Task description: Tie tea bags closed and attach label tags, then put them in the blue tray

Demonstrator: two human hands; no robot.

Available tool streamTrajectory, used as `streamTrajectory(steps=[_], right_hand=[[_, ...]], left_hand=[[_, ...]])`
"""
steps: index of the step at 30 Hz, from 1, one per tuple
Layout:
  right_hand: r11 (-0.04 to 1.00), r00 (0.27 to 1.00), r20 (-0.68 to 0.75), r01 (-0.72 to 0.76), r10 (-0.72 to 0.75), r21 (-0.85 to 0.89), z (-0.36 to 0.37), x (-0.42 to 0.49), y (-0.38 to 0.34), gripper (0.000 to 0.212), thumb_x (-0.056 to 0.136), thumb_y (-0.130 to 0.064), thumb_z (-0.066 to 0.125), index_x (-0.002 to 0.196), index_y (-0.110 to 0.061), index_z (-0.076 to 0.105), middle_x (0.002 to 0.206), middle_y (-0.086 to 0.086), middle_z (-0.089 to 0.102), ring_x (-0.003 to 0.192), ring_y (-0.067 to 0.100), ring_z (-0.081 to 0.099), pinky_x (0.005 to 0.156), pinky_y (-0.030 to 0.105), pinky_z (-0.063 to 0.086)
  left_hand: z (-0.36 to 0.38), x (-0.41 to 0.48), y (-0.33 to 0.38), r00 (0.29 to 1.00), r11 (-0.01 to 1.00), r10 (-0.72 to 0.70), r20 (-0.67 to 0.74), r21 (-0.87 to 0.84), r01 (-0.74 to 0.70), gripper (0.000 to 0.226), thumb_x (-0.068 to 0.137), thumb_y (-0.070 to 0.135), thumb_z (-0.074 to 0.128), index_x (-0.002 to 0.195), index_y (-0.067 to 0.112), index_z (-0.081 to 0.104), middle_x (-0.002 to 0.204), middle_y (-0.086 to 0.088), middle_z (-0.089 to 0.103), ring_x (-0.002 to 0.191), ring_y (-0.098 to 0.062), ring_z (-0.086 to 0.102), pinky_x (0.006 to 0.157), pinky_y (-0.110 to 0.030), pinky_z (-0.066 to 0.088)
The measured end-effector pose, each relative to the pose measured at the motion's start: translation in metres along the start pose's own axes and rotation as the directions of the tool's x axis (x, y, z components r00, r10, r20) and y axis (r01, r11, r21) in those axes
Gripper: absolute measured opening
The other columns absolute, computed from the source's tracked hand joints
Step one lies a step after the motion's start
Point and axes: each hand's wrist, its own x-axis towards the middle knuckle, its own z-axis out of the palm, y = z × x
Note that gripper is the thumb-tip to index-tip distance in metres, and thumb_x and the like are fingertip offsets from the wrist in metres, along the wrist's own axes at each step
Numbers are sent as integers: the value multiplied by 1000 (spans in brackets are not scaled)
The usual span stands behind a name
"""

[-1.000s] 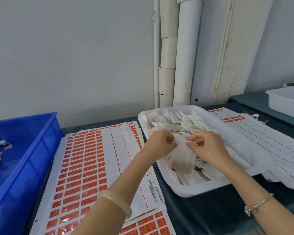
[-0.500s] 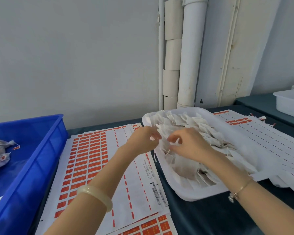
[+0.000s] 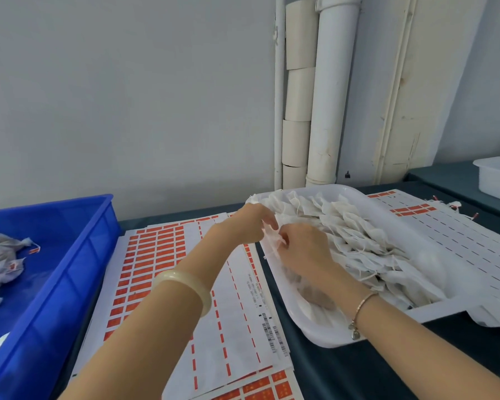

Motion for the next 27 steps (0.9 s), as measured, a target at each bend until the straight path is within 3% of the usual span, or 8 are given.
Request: streamTrajectory(steps=[3, 6, 9, 13, 15, 17, 23, 27], right_hand=[[994, 997, -52, -44, 49, 101, -3, 1, 5, 22, 90, -25, 54, 74, -17, 67, 70, -1, 64, 71, 21, 58, 56, 29, 39], [965, 988, -131, -49, 85, 258, -8, 0, 10, 13, 86, -19, 63, 78, -16, 73, 70, -1, 67, 69, 20, 58, 58, 29, 45], [905, 971, -197, -37, 133, 425, -16, 0, 13, 6, 85, -18, 69, 83, -15, 74, 69, -3, 66, 63, 13, 57, 56, 23, 43], [806, 957, -242, 15, 159, 592, -33, 1, 8, 9, 86, -17, 71, 93, -11, 73, 79, -2, 72, 68, 2, 63, 61, 7, 45], [766, 952, -261, 46, 161, 641, -41, 0, 0, 8, 88, -13, 67, 94, -12, 73, 79, -5, 71, 68, -5, 63, 62, 5, 45], [716, 953, -265, 85, 143, 693, -48, -3, -13, 10, 89, -9, 64, 91, -13, 73, 80, -9, 71, 71, -6, 64, 65, 7, 46], [602, 978, -195, 111, 75, 791, -58, -27, -63, 11, 89, -12, 64, 94, -12, 74, 85, -5, 73, 72, 3, 66, 67, 18, 52], [660, 987, -155, 150, -51, 736, -38, -59, -95, 15, 86, -14, 70, 100, -16, 72, 88, -8, 71, 80, 4, 67, 69, 18, 56]], left_hand=[[2, 1, 1, 998, 999, 43, -48, 5, -43, 21, 86, 9, 67, 105, 16, 72, 113, 1, 67, 93, -13, 58, 82, -26, 48], [3, 0, 5, 988, 1000, 26, -155, 0, -26, 19, 87, 28, 69, 101, 16, 72, 104, 1, 70, 90, -15, 62, 82, -34, 53], [1, -3, 8, 966, 996, 16, -258, -80, -38, 19, 88, 32, 67, 99, 16, 72, 95, 2, 68, 87, -16, 62, 76, -33, 52], [-10, -18, 8, 937, 956, 10, -348, -272, -111, 12, 90, 27, 64, 82, 18, 69, 73, 11, 61, 67, -4, 55, 60, -18, 40], [-17, -31, 5, 926, 930, -10, -376, -343, -130, 24, 93, 27, 60, 72, 15, 62, 63, 5, 57, 56, -8, 49, 56, -20, 39], [-23, -47, 4, 917, 909, -36, -397, -395, -135, 26, 95, 27, 57, 76, 11, 63, 67, -6, 60, 59, -16, 53, 58, -28, 43], [-28, -120, -4, 865, 814, -138, -482, -553, -178, 18, 93, 32, 60, 83, 19, 66, 75, 7, 68, 72, -5, 66, 59, -13, 48], [-9, -172, -22, 849, 715, -271, -454, -685, -138, 21, 83, 48, 58, 91, 29, 64, 84, 18, 68, 83, -3, 68, 62, -10, 49]])
